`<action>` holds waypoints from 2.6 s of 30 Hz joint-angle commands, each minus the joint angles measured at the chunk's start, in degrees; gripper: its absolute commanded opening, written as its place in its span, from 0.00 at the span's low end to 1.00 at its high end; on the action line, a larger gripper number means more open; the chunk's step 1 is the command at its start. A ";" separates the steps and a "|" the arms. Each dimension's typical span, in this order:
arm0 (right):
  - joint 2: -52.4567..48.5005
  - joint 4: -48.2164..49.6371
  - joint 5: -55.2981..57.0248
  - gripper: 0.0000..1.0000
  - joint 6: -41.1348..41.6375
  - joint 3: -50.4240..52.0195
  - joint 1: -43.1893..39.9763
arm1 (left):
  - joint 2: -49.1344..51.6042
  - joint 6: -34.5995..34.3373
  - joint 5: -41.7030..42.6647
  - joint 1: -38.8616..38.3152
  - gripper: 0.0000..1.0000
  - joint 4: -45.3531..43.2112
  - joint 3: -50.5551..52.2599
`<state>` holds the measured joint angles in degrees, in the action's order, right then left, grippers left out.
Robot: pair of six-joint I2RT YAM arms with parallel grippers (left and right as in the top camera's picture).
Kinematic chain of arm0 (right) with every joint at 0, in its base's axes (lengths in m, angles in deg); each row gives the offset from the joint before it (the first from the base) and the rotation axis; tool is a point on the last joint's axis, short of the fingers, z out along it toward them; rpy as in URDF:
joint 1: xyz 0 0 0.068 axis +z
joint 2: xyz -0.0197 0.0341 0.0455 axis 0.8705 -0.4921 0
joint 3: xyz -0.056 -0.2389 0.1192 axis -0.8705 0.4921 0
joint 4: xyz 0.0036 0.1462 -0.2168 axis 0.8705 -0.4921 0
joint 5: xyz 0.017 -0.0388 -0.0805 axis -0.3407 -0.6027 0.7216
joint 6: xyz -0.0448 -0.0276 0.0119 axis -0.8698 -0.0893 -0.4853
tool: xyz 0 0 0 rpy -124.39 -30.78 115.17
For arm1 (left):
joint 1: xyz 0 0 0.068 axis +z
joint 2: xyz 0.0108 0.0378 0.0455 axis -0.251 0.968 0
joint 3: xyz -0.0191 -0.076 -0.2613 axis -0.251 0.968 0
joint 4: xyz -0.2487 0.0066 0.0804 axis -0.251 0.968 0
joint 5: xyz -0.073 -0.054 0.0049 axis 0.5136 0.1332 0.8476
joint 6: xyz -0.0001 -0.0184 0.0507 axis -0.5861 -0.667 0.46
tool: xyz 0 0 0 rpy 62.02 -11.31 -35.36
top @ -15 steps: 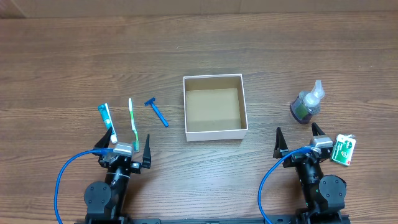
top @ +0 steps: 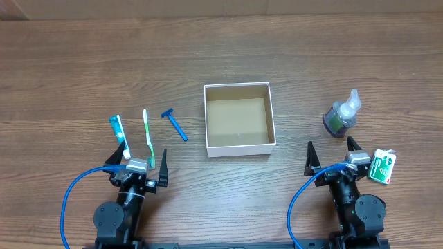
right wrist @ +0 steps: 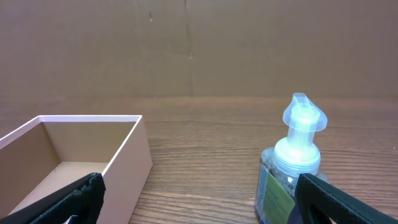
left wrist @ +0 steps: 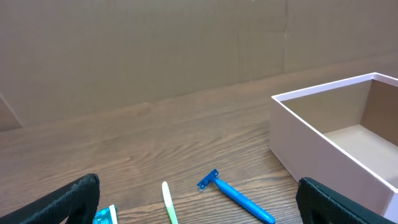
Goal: Pack container
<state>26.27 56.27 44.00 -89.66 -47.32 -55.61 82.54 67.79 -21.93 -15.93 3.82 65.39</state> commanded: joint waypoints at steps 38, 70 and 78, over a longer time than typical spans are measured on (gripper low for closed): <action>-1.03 -7.21 -1.07 1.00 7.34 -8.83 -0.15 | -0.46 -18.86 4.79 0.24 1.00 5.09 -5.03; -86.18 -47.89 0.94 1.00 2.49 -75.82 -16.17 | 53.81 -13.07 0.66 0.24 1.00 53.44 -63.52; -90.79 -46.03 -1.09 0.97 -0.33 -75.82 -16.17 | 53.90 -13.05 0.63 0.24 1.00 53.40 -63.52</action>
<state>-65.05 9.65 44.20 -86.93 -121.52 -71.46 136.37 54.06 -21.54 -15.93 57.39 3.21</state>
